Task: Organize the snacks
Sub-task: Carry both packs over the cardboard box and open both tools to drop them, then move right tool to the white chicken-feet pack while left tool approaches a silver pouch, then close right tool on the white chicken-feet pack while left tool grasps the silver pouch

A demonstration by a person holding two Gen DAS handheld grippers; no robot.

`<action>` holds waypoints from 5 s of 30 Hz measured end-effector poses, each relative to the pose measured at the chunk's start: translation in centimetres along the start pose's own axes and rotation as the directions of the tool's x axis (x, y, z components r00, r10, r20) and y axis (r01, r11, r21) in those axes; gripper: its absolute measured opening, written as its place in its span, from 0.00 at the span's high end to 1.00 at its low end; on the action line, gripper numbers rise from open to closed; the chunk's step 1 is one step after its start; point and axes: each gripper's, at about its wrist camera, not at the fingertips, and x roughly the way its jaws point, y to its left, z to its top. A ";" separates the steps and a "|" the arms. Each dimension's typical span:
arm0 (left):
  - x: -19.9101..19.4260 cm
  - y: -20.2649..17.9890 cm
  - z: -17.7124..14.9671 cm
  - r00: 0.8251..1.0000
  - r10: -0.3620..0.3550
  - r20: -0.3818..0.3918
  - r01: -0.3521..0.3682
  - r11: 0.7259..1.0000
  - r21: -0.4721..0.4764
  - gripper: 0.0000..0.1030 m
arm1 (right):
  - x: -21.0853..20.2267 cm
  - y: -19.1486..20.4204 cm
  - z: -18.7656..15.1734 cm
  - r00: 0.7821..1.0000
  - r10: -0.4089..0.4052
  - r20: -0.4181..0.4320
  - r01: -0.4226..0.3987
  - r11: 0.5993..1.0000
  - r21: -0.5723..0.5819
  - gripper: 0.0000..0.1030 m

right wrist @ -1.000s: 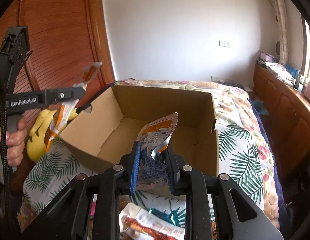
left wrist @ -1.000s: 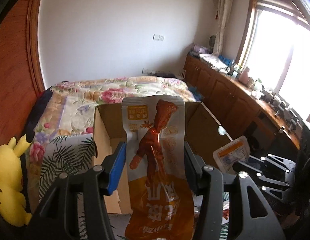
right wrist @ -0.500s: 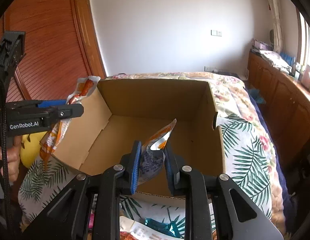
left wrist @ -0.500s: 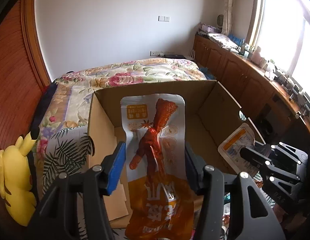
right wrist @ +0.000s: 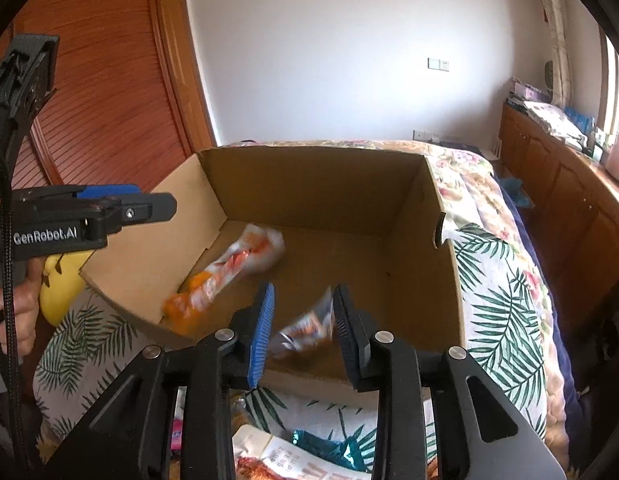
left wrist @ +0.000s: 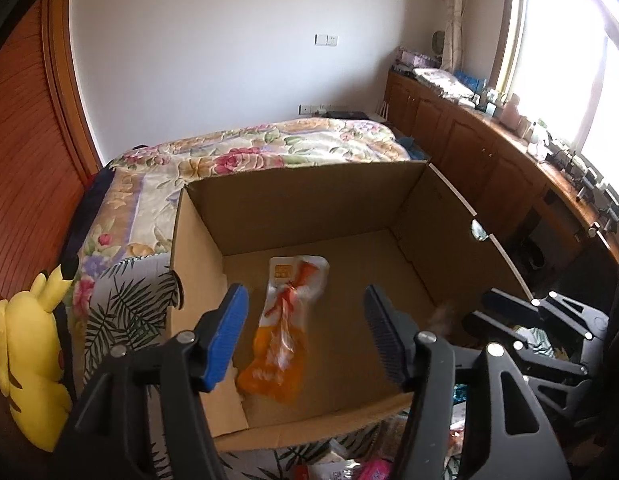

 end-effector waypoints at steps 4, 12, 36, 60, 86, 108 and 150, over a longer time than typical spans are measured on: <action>-2.3 -0.3 -0.7 0.999 -0.011 0.048 0.009 0.999 0.037 0.39 | -2.0 0.2 -0.7 1.000 0.020 0.024 -0.020 1.000 -0.013 0.66; -6.8 -0.4 -4.1 0.993 -0.076 0.090 0.067 0.994 0.091 0.36 | -7.4 0.3 -4.4 0.994 0.079 0.081 -0.075 0.996 -0.047 0.62; -9.2 -2.0 -18.2 0.992 -0.126 0.013 0.121 0.975 0.185 0.28 | -3.6 -3.3 -12.6 0.992 0.102 -0.079 -0.103 0.994 -0.017 0.51; -5.2 -1.3 -23.5 0.987 -0.140 -0.077 0.149 0.981 0.125 0.28 | -2.9 -0.9 -15.8 0.965 0.150 -0.216 -0.182 0.973 -0.142 0.31; -3.2 -1.5 -24.8 0.984 -0.135 -0.120 0.149 0.982 0.117 0.28 | -1.1 1.9 -16.9 0.985 -0.091 -0.147 0.040 0.948 -0.317 0.34; -5.7 0.0 -23.5 0.970 -0.225 -0.091 0.231 0.971 0.056 0.20 | -1.3 1.5 -16.9 0.986 -0.072 -0.152 0.026 0.959 -0.284 0.33; -5.3 -0.7 -24.8 0.960 -0.236 -0.154 0.249 0.966 0.072 0.62 | -4.9 2.5 -16.3 0.993 -0.090 -0.072 0.064 0.948 -0.313 0.80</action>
